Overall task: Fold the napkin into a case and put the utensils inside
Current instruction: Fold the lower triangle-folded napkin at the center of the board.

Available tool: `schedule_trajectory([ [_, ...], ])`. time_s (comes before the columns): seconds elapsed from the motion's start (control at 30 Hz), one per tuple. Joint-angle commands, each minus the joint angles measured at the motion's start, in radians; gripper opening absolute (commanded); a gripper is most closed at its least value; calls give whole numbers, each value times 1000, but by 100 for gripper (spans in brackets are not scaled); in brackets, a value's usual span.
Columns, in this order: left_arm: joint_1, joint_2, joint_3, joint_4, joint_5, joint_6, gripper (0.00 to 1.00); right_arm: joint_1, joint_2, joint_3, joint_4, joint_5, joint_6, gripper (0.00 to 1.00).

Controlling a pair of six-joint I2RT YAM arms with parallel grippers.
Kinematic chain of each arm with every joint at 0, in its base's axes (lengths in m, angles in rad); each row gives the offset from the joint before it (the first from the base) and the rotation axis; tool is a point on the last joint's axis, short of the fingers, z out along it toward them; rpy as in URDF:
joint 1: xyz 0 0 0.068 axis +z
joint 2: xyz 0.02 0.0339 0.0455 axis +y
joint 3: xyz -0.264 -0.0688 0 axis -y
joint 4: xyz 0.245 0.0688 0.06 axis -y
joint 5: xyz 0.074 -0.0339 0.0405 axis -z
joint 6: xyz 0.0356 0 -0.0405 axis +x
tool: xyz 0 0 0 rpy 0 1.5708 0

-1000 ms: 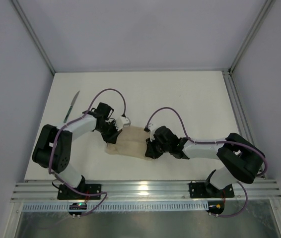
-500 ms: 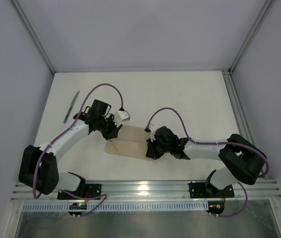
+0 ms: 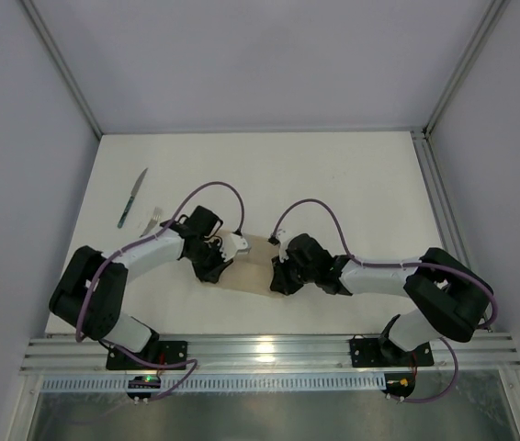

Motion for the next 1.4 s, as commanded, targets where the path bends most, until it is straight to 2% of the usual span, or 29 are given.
schedule_trajectory([
  [0.0,26,-3,-7,37,21,30,15,-11,23,-38,-39,6,8,10],
  [0.2,179,-57,42,-70,191,68,18,-21,25,-50,-26,-6,7,10],
  [0.3,240,-72,53,-100,178,79,19,-19,26,-44,-26,-9,4,10],
  [0.73,245,74,36,-37,124,59,18,-21,26,-41,-32,-12,-1,10],
  [0.87,245,68,35,-40,153,57,17,-22,20,-35,-38,-14,-4,10],
  [0.97,248,13,55,-92,226,66,18,-22,17,-20,-47,-26,-15,10],
  [1.03,251,-42,96,-154,268,71,23,-22,18,-12,-53,-34,-19,10],
  [1.07,260,-60,116,-175,304,69,30,-22,20,-6,-56,-34,-21,10],
  [1.2,288,-92,206,-212,316,8,41,-22,25,-3,-69,-29,-27,10],
  [1.27,293,-74,233,-149,253,-42,46,-24,21,-7,-67,-31,-28,10],
  [1.37,293,-2,240,7,147,-182,49,-27,21,-4,-65,-34,-31,10],
])
